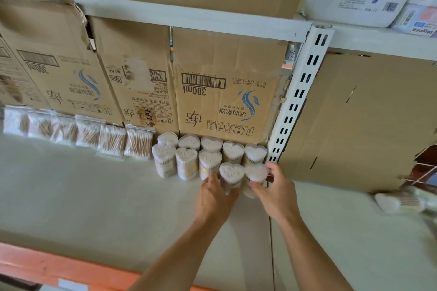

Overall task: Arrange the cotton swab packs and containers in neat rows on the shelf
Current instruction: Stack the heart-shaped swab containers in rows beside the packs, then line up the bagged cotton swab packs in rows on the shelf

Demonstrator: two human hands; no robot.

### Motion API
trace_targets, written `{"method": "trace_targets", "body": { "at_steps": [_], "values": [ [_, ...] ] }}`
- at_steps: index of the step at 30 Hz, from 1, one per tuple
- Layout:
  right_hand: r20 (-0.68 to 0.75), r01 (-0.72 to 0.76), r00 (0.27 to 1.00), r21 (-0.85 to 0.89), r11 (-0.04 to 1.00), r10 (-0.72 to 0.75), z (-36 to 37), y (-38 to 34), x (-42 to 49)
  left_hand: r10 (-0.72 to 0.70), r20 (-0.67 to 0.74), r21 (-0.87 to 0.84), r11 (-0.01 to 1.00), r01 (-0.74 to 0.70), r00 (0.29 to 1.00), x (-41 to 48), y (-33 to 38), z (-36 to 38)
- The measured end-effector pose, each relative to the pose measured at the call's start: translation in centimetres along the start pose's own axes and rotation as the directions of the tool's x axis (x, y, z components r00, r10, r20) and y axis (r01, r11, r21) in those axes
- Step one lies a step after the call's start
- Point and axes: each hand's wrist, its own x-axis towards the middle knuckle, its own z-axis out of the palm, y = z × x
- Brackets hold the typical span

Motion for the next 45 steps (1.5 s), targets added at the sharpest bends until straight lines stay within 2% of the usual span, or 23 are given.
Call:
{"method": "trace_targets", "body": {
  "at_steps": [4, 7, 22, 25, 28, 35, 37, 39, 42, 45],
  "values": [
    [-0.04, -0.008, 0.999, -0.018, 1.0, 0.007, 0.5, 0.1, 0.7, -0.135, -0.021, 0.031, 0.99, 0.135, 0.991, -0.2, 1.1, 0.5],
    [-0.066, -0.002, 0.998, -0.007, 1.0, 0.001, 0.6, 0.2, 0.8, -0.169, -0.018, 0.076, 0.982, 0.17, 0.985, -0.3, 1.7, 0.6],
    [-0.064, 0.033, 0.997, 0.03, 0.999, -0.031, 0.5, -0.6, 0.2, -0.115, -0.035, 0.12, 0.986, 0.118, 0.993, -0.3, 2.5, 0.3],
    [-0.08, 0.017, 0.997, -0.015, 1.0, -0.018, 0.6, -0.1, -0.2, -0.122, -0.018, 0.065, 0.99, 0.123, 0.992, -0.8, 2.8, -0.1],
    [-0.082, 0.001, 0.997, -0.073, 0.997, -0.007, 0.6, 0.1, -0.5, -0.108, -0.012, 0.083, 0.991, 0.109, 0.994, -0.9, 2.7, -0.6],
    [-0.016, -0.046, 0.999, -0.171, 0.984, 0.044, -0.1, -0.6, -1.7, -0.101, 0.04, 0.068, 0.993, 0.098, 0.994, -0.9, 2.2, -1.0],
    [-0.031, -0.068, 0.998, -0.224, 0.972, 0.063, -0.7, -0.6, -2.3, -0.026, 0.028, 0.258, 0.966, 0.017, 0.999, -1.5, 1.4, -1.1],
    [-0.063, -0.109, 0.994, -0.298, 0.948, 0.094, -1.5, -0.5, -2.8, 0.151, 0.048, 0.428, 0.89, -0.157, 0.987, -2.2, 0.5, -1.2],
    [-0.124, -0.193, 0.98, -0.449, 0.873, 0.153, -2.7, 0.4, -3.4, 0.443, 0.138, 0.448, 0.77, -0.455, 0.886, -2.5, -0.1, -0.8],
    [-0.196, -0.318, 0.948, -0.51, 0.799, 0.252, -4.5, 0.8, -4.8, 0.586, 0.172, 0.42, 0.684, -0.597, 0.792, -2.6, 1.5, -0.2]
  ]
}}
